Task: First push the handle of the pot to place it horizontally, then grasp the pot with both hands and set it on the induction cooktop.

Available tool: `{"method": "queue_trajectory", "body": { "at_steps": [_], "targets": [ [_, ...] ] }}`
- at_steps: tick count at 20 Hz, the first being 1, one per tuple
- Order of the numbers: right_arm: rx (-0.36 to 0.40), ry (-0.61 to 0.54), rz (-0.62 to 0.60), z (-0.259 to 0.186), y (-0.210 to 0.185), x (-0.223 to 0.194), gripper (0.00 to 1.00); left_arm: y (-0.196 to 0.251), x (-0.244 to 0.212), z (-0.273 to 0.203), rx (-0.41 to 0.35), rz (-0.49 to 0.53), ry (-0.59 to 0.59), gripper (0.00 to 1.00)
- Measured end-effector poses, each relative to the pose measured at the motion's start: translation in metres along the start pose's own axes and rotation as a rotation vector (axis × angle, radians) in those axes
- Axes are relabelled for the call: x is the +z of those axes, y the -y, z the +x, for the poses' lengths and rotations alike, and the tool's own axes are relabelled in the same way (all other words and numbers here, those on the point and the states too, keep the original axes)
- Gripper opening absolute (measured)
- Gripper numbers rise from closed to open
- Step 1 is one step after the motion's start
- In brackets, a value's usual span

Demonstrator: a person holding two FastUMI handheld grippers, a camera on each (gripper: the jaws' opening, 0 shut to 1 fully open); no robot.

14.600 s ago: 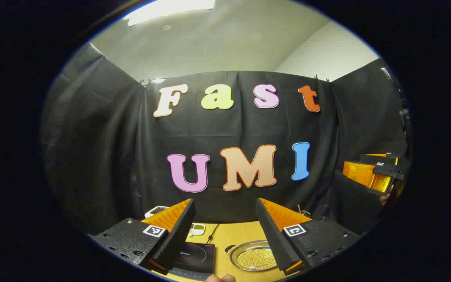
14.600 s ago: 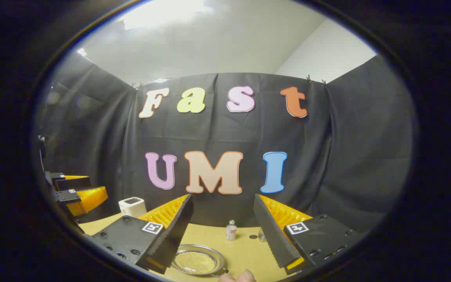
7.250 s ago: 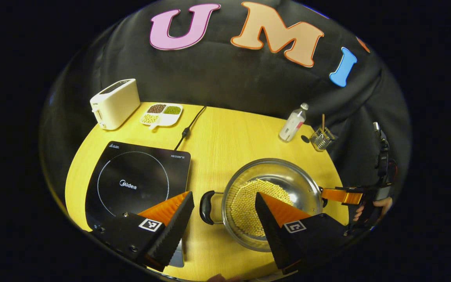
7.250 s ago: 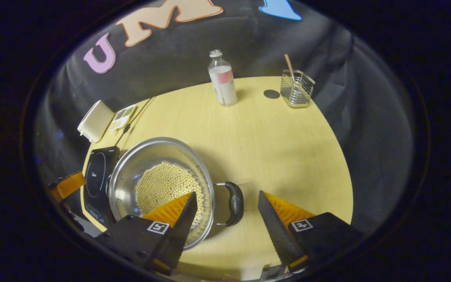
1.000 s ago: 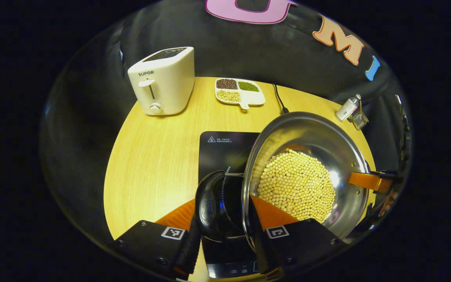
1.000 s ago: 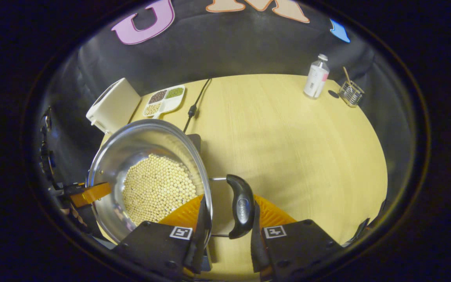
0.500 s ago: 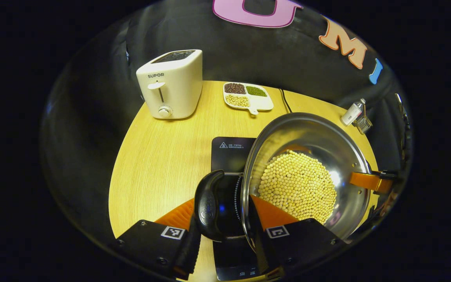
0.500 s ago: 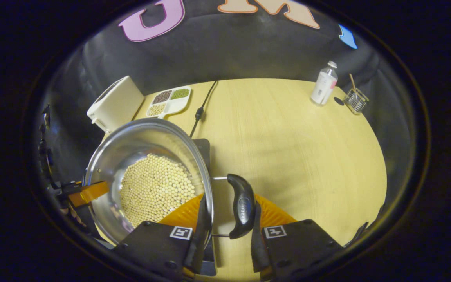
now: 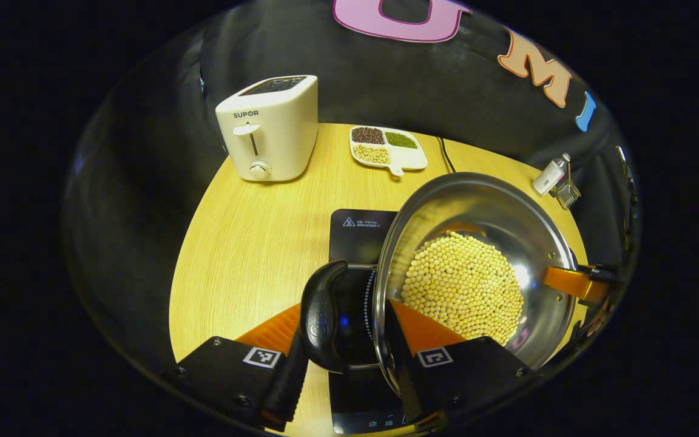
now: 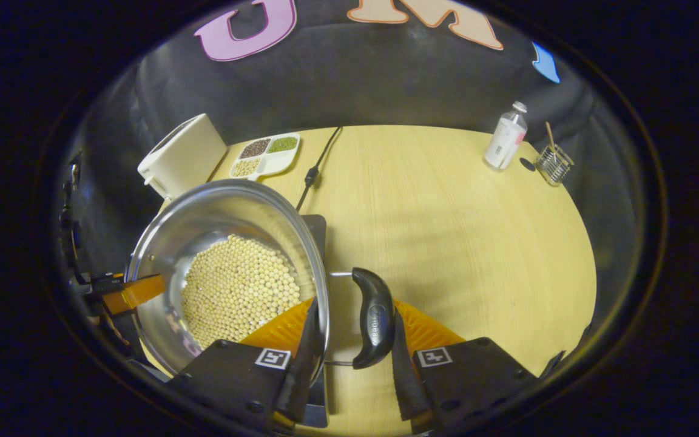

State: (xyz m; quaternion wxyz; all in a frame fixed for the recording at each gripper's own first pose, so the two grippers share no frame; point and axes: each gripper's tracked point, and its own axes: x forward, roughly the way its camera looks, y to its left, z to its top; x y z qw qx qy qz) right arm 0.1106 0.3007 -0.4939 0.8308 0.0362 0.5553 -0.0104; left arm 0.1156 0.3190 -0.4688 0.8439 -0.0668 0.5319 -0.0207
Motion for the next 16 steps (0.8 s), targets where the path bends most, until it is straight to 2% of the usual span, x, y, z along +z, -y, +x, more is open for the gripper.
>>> {"method": "queue_trajectory", "body": {
  "at_steps": [1,3,4,5,7,8,9,16],
  "targets": [
    [-0.004,0.002,-0.006,-0.001,0.002,0.001,0.61,-0.003,0.0,0.001,0.024,0.012,-0.001,0.7],
    [-0.005,-0.002,-0.013,0.0,0.003,0.0,0.63,-0.006,0.001,0.0,0.061,0.041,-0.002,0.78],
    [-0.005,-0.005,-0.018,0.0,0.004,-0.001,0.69,-0.006,0.002,0.0,0.072,0.052,-0.003,0.78],
    [-0.004,-0.004,-0.021,-0.002,0.004,-0.001,0.72,-0.007,0.004,-0.003,0.084,0.06,0.003,0.86],
    [0.002,0.021,-0.02,-0.004,0.006,0.006,0.77,-0.01,0.01,-0.008,0.105,0.071,0.03,0.9],
    [0.005,0.033,-0.017,-0.006,0.006,0.009,0.89,-0.013,0.012,-0.01,0.117,0.079,0.037,0.9],
    [0.01,0.037,-0.011,-0.008,0.006,0.01,0.94,-0.014,0.014,-0.014,0.128,0.084,0.046,0.93],
    [0.028,0.099,0.0,-0.026,0.015,0.021,0.96,-0.003,0.029,-0.041,0.149,0.088,0.141,0.96]
  ]
}}
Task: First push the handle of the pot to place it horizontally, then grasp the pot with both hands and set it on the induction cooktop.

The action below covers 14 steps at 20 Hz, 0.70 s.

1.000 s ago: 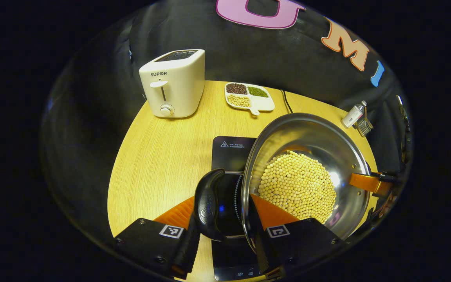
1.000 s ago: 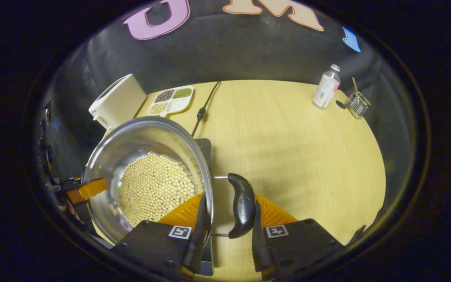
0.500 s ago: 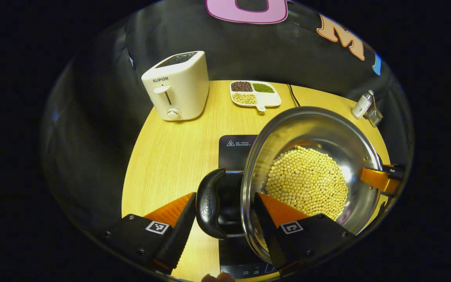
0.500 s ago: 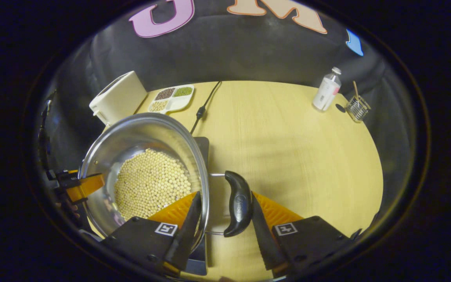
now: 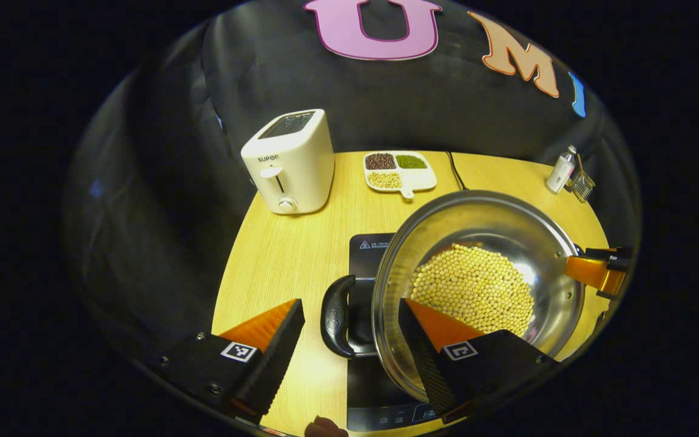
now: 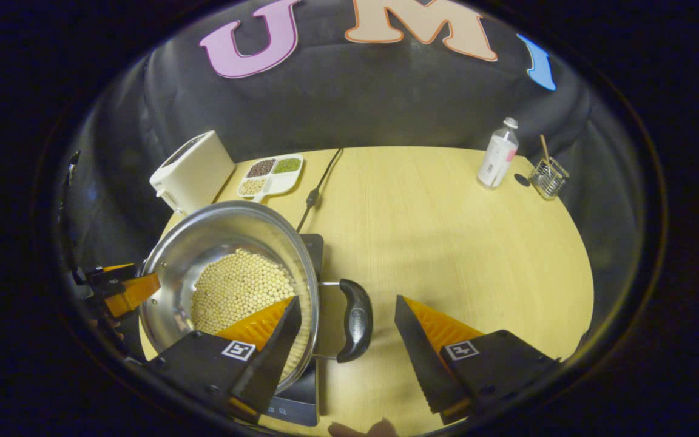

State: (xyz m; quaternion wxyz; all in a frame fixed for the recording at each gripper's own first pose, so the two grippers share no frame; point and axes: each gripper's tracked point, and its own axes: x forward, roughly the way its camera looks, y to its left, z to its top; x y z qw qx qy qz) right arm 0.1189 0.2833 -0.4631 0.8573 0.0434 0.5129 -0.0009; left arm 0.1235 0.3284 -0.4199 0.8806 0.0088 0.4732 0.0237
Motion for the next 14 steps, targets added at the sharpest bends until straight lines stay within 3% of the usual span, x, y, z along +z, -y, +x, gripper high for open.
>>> {"method": "queue_trajectory", "body": {
  "at_steps": [14],
  "targets": [
    [0.109,0.104,0.086,-0.053,0.058,0.007,0.95,0.027,-0.001,-0.053,0.105,-0.003,0.034,0.97]
  ]
}}
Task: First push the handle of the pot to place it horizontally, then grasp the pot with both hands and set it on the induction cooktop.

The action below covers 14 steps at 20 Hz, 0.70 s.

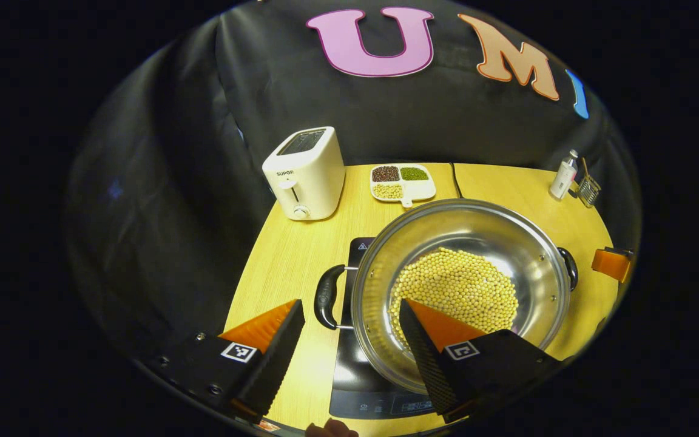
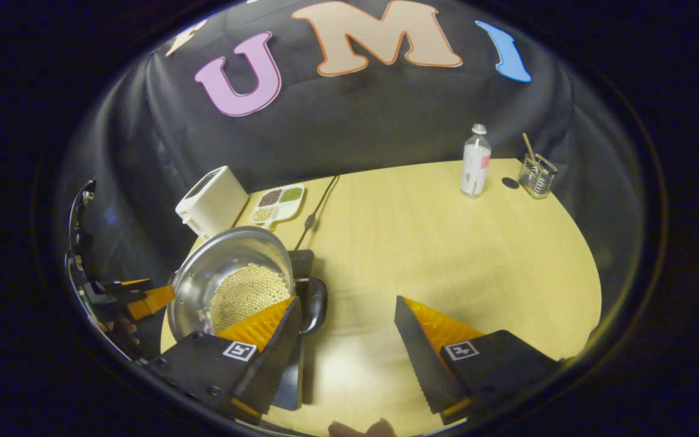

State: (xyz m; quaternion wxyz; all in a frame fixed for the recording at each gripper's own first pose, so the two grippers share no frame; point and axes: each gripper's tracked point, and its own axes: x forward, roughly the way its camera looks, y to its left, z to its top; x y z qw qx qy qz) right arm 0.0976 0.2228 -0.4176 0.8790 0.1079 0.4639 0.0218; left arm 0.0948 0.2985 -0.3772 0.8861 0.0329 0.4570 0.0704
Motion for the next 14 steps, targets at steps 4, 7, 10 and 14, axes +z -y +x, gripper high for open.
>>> {"method": "queue_trajectory", "body": {
  "at_steps": [4,7,10,14],
  "targets": [
    [0.011,0.003,0.042,-0.014,0.024,-0.003,0.96,0.024,0.003,-0.026,0.001,0.007,0.028,0.97],
    [0.006,0.027,0.037,-0.029,0.048,0.001,0.95,0.044,0.004,-0.043,-0.002,0.009,0.053,0.99],
    [0.012,0.06,0.038,-0.046,0.067,0.004,0.96,0.067,0.005,-0.059,-0.008,0.023,0.071,0.98],
    [0.012,0.104,0.004,-0.071,0.095,0.001,0.94,0.106,0.007,-0.078,-0.032,0.033,0.109,0.99]
  ]
}}
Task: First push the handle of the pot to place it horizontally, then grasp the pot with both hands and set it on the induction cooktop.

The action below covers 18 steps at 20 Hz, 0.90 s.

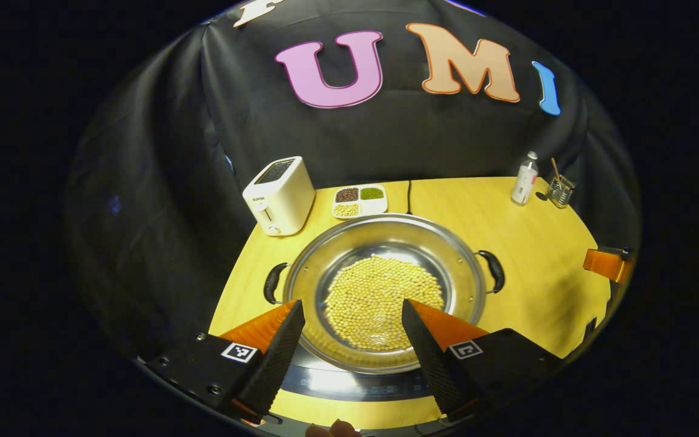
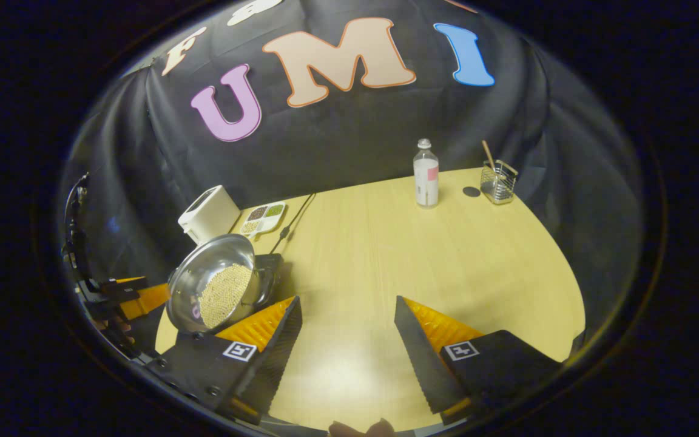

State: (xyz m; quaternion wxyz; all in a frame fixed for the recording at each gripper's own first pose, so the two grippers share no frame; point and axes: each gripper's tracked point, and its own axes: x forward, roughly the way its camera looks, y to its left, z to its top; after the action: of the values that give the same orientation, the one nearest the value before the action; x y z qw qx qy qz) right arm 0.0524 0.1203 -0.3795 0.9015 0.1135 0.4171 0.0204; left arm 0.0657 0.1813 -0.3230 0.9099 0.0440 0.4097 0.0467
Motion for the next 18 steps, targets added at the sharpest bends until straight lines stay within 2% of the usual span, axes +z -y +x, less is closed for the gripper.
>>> {"method": "queue_trajectory", "body": {
  "at_steps": [6,14,17,18],
  "targets": [
    [0.035,0.133,-0.029,-0.048,0.015,0.027,0.95,0.058,0.025,-0.036,-0.054,-0.013,0.139,0.99],
    [0.053,0.432,-0.06,-0.13,0.014,0.128,0.93,0.111,0.117,-0.115,-0.119,-0.005,0.441,0.98],
    [0.031,0.538,-0.11,-0.152,0.012,0.157,0.95,0.118,0.149,-0.147,-0.126,-0.034,0.544,0.97],
    [0.016,0.571,-0.129,-0.16,0.014,0.166,0.93,0.118,0.158,-0.156,-0.125,-0.042,0.574,0.97]
  ]
}}
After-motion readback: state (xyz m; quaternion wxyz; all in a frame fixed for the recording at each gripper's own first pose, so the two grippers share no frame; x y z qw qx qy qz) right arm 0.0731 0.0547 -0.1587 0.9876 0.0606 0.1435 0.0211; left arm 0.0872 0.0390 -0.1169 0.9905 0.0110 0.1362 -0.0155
